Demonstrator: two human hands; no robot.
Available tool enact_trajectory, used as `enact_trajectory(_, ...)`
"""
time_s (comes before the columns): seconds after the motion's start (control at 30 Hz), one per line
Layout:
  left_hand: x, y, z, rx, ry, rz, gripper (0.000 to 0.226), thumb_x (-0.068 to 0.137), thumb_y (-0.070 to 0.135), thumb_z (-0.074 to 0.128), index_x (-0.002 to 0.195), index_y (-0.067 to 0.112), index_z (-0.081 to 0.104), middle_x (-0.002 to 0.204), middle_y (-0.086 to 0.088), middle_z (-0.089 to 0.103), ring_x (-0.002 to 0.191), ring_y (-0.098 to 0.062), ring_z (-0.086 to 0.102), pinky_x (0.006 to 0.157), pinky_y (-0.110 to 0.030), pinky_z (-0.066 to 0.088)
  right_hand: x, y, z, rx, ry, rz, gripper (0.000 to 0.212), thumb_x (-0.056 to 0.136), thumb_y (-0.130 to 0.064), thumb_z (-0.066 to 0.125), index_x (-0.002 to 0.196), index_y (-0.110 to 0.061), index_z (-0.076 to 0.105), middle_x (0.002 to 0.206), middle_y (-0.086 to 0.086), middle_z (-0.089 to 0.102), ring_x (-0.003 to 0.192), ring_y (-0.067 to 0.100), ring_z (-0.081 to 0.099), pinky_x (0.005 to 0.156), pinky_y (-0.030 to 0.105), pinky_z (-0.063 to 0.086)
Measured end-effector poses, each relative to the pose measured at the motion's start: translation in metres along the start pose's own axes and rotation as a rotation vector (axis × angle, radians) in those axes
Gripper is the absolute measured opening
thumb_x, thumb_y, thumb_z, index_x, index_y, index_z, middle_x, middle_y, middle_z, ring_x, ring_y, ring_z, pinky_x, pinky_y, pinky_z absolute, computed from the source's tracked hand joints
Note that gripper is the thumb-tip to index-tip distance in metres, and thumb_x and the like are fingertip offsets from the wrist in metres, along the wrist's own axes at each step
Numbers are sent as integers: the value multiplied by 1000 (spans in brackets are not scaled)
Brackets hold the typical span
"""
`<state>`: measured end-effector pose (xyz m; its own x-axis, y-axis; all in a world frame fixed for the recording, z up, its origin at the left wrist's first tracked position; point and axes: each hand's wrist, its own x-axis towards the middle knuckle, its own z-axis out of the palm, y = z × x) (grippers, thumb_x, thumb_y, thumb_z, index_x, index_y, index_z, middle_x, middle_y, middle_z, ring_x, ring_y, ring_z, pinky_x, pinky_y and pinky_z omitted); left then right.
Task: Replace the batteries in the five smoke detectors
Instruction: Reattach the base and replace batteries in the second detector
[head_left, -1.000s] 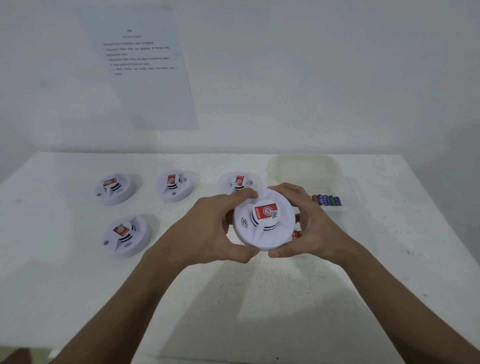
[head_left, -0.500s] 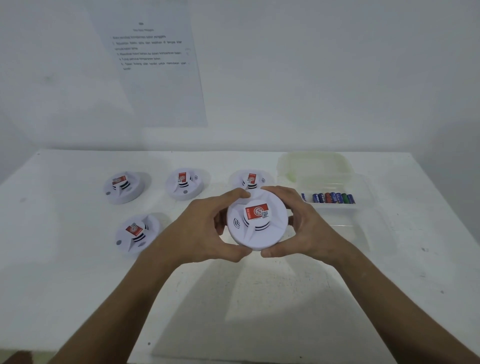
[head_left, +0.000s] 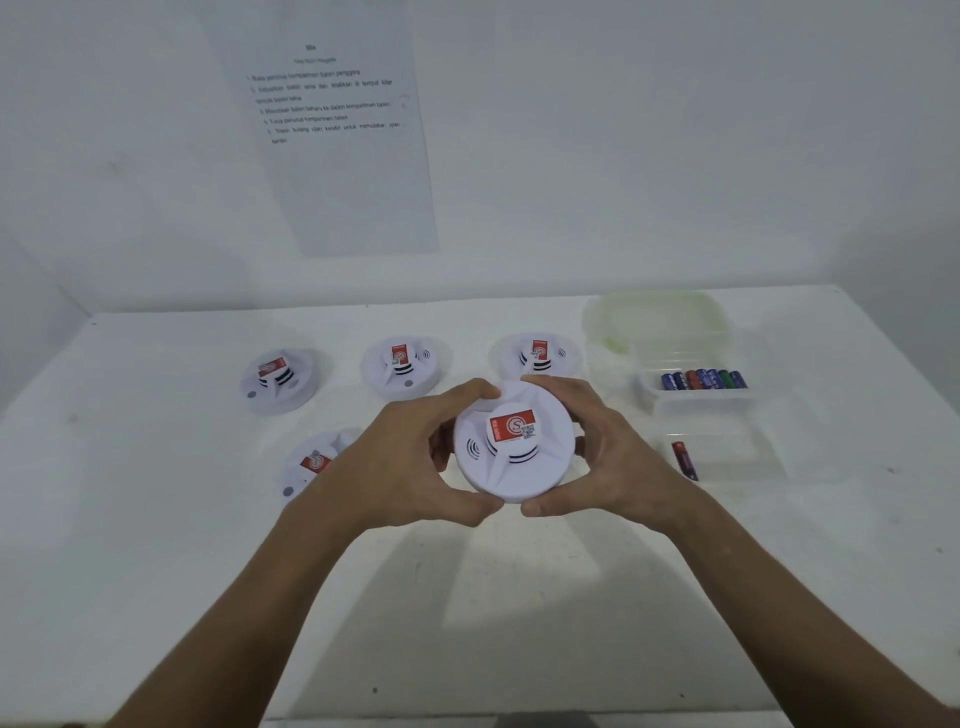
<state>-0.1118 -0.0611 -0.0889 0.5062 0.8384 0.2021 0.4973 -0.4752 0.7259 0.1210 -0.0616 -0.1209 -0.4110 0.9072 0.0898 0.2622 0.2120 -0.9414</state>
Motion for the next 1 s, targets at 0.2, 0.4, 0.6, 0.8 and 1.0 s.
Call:
enact_trajectory(0.2, -7, -9, -8, -17, -21, -3, 69, 63, 32, 87, 123, 36, 53, 83, 7, 59, 63, -8, 45, 57, -17, 45, 2, -3, 13, 21, 1, 28, 100, 55, -19, 94, 143, -32, 47, 143, -10, 49, 132, 14, 50, 98, 49, 54)
enact_trajectory(0.4, -12, -23, -8, -49, -18, -46, 83, 64, 33, 87, 136, 40, 46, 98, 18, 64, 74, -9, 58, 62, -11, 47, 2, -1, 21, 12, 53, 61, 99, 58, -11, 96, 141, -33, 48, 140, -14, 51, 125, 12, 54, 95, 47, 56)
enact_trajectory(0.6, -15, -30, -6, -75, -27, -48, 75, 67, 35, 84, 133, 39, 48, 99, 10, 64, 74, -12, 55, 61, -16, 49, 4, -2, 26, 10, 39, 80, 99, 61, -9, 95, 144, -30, 45, 138, -13, 58, 124, 18, 56, 95, 54, 55)
enact_trajectory(0.8, -16, -30, -10, -166, -26, -74, 78, 66, 38, 87, 129, 56, 45, 104, 17, 65, 77, -7, 55, 62, -13, 48, 7, -7, 28, 4, 29, 93, 96, 64, -9, 94, 145, -26, 45, 138, -8, 59, 123, 20, 56, 94, 53, 55)
enact_trajectory(1.0, -18, -34, -10, -187, -37, -111, 81, 68, 25, 89, 136, 40, 47, 100, 22, 65, 73, -4, 54, 60, -15, 49, 8, -7, 30, 1, 18, 70, 95, 65, -9, 93, 145, -27, 43, 136, -8, 59, 118, 19, 58, 88, 39, 59)
